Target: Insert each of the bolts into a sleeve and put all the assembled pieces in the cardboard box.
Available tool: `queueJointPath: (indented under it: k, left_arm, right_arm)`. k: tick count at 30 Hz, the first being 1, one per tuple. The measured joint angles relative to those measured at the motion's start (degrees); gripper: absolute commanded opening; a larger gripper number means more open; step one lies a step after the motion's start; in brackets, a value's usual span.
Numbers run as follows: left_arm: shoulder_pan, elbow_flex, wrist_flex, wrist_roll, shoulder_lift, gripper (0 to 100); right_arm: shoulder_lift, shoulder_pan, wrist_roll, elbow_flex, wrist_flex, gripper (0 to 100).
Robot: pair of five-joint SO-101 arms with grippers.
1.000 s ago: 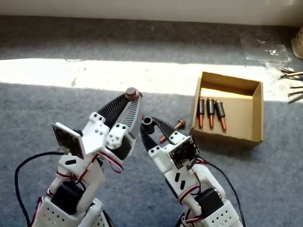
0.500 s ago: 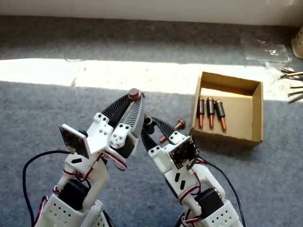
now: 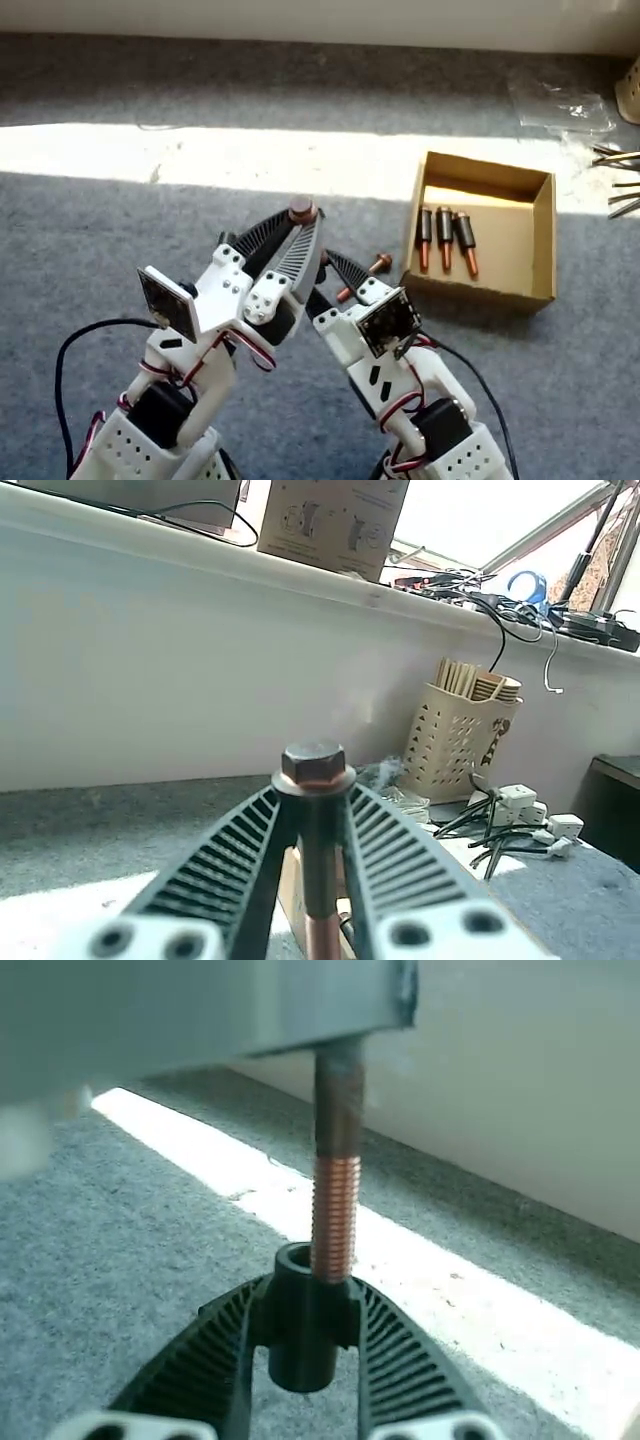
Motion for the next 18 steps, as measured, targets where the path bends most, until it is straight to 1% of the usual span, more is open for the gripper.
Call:
queueJointPath:
  k: [5, 15, 18]
  left_arm:
    - [0.0, -0.1, 2.4, 0.0, -0.6, 2]
    - [-0.1, -0.1, 2.8, 0.0, -0.6, 2]
    - [-2.0, -0.1, 2.9, 0.1, -0.6, 2]
  right_arm:
    - [0.0, -0.1, 0.0, 0.0, 0.0, 0.4]
    - [0.0, -0.1, 0.0, 0.0, 0.0, 0.4]
    - [0.0, -0.1, 0.0, 0.0, 0.0, 0.4]
